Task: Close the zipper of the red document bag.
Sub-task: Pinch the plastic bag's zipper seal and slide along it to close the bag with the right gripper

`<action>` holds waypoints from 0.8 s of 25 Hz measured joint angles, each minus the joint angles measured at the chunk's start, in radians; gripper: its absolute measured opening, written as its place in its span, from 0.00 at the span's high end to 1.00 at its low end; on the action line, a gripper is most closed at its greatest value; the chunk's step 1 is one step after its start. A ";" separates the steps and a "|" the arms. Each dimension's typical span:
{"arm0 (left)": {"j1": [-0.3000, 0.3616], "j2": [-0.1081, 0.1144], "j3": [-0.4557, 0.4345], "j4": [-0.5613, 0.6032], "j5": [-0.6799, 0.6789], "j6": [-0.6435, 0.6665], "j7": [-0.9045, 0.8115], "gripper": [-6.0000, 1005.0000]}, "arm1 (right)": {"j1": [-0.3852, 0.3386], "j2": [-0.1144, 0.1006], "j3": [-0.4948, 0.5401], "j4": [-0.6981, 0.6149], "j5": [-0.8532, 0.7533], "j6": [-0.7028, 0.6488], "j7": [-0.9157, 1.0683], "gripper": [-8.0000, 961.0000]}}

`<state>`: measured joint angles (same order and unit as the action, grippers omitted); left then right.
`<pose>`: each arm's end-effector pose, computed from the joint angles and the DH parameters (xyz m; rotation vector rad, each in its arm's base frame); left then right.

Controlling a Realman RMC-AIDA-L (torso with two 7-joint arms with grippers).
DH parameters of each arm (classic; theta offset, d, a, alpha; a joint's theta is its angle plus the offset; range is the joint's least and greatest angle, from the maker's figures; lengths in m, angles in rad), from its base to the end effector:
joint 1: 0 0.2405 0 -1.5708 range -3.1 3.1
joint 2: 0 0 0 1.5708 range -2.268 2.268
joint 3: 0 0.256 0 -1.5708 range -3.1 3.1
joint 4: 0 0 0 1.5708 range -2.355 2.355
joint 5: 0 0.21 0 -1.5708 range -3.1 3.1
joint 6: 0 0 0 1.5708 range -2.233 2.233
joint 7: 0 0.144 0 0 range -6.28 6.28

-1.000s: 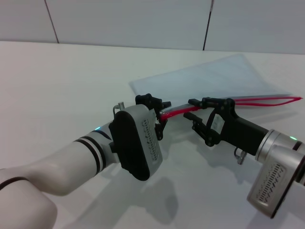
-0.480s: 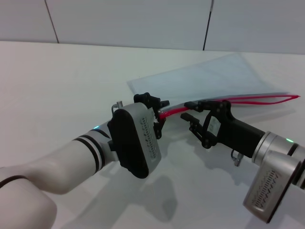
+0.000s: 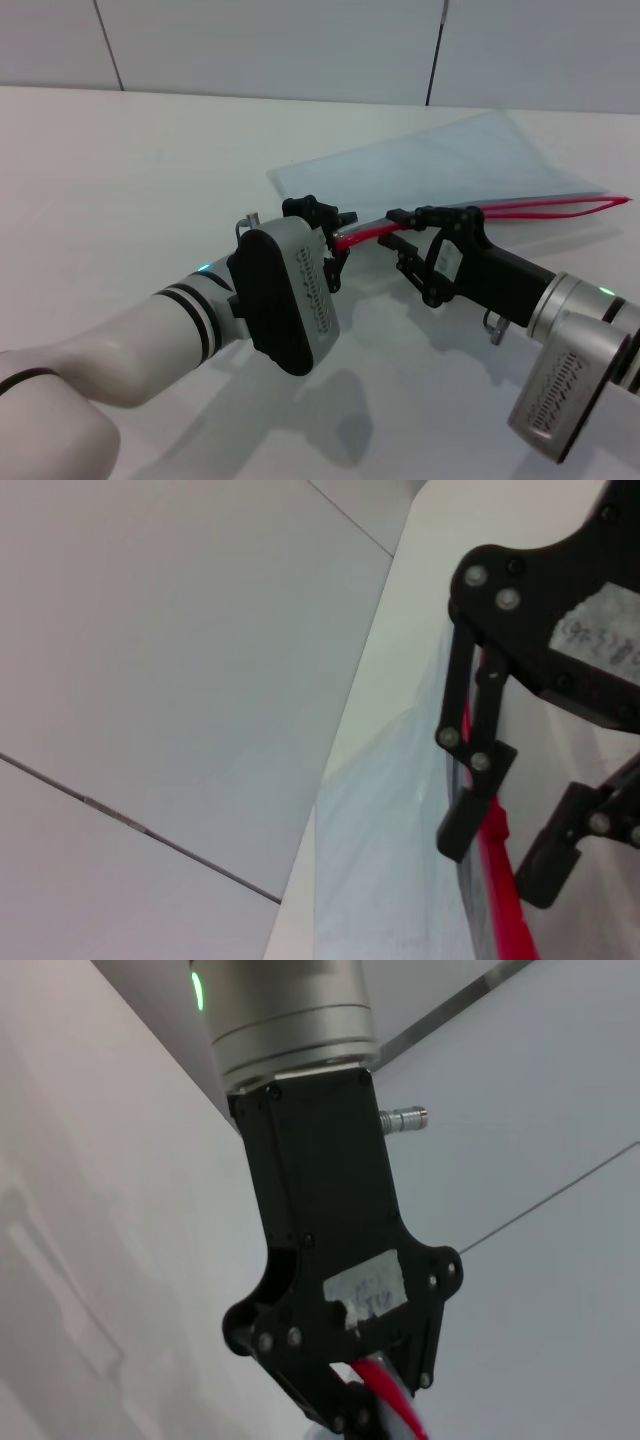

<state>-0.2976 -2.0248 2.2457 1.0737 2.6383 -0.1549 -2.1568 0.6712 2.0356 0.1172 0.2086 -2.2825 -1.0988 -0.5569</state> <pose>-0.1946 0.3271 -0.1095 -2.2032 0.4441 0.0135 0.2411 0.3354 -0.1005 -2.1799 -0.7783 0.2957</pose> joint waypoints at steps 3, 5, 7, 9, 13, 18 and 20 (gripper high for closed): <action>0.000 0.000 0.000 0.000 0.000 0.000 0.000 0.95 | 0.000 0.000 0.003 0.000 0.000 0.006 -0.001 0.79; 0.000 0.000 0.000 0.000 0.000 0.000 0.001 0.95 | -0.001 0.000 0.003 0.000 0.000 0.011 -0.002 0.81; 0.001 0.000 0.000 0.000 0.000 0.000 0.002 0.95 | -0.001 0.000 0.003 -0.001 0.000 0.013 -0.003 0.82; 0.001 -0.001 0.000 0.000 0.000 0.000 0.002 0.95 | -0.001 0.000 0.003 -0.001 0.000 0.013 -0.010 0.83; 0.002 -0.001 0.001 0.000 0.000 0.000 0.002 0.95 | -0.002 0.000 0.003 0.000 0.002 0.013 -0.018 0.85; 0.003 -0.001 0.003 0.000 0.000 0.000 0.004 0.95 | -0.006 0.000 0.004 0.002 0.020 0.015 -0.043 0.88; 0.003 -0.001 0.003 0.000 0.000 0.000 0.004 0.95 | -0.008 0.000 0.004 0.005 0.025 0.020 -0.061 0.89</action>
<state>-0.2945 -2.0263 2.2487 1.0738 2.6384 -0.1549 -2.1529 0.6629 2.0360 0.1212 0.2140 -2.2571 -1.0790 -0.6181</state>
